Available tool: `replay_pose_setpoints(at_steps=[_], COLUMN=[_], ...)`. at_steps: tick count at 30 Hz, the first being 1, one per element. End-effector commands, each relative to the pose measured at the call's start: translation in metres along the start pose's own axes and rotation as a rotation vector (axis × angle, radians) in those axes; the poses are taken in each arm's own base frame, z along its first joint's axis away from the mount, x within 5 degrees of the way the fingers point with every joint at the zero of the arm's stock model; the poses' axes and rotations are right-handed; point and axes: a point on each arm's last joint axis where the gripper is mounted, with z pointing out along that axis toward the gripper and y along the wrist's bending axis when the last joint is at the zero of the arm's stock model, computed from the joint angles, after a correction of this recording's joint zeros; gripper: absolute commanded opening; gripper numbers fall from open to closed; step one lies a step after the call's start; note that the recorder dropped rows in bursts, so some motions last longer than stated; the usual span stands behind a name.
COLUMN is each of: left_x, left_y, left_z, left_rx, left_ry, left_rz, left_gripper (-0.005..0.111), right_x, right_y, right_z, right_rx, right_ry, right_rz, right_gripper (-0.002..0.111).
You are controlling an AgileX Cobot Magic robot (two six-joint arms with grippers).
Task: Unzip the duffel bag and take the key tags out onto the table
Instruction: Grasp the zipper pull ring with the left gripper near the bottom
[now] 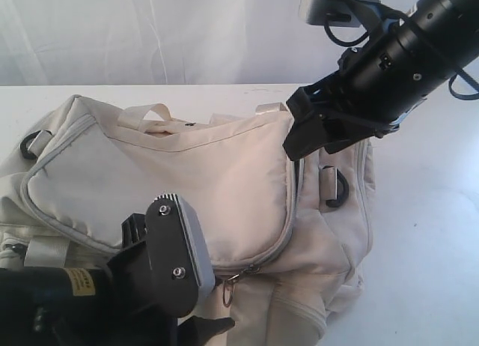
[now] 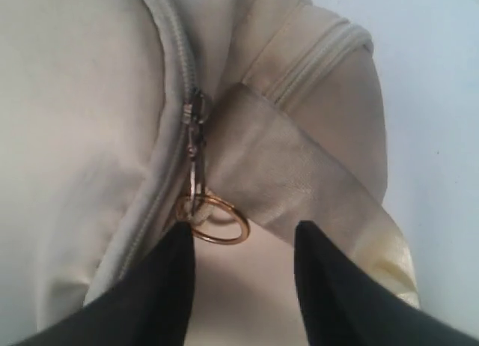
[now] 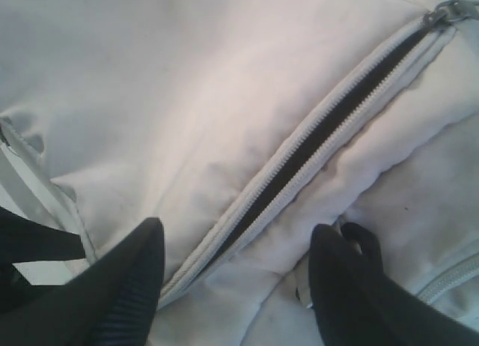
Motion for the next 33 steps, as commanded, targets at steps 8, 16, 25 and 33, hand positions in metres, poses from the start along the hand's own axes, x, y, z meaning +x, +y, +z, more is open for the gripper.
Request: replay_pose_setpoints(at_steps=[8,16,25,33], left_x=[0.005,0.003,0.004,0.004], left_y=[0.006,0.004,0.004,0.007], left_z=[0.018,0.018,0.024,0.029], left_rx=[-0.087,-0.067,-0.073,-0.11], left_ry=[0.016,-0.003,-0.009,-0.038], left_rz=[-0.042,-0.059,-0.052,-0.076], left_gripper=[0.048,0.048,0.054,0.059], right_x=[-0.001,-0.002,-0.002,-0.002], right_y=[-0.002,-0.002,-0.002,-0.002], right_z=[-0.001,-0.001,-0.001,-0.001], right_rx=[0.007,0.009,0.009,0.012], right_ry=[-0.01,-0.014,-0.014,-0.013], right_rz=[-0.004,-0.004,-0.004,-0.006], right_gripper=[0.054,0.054,0.054,0.054])
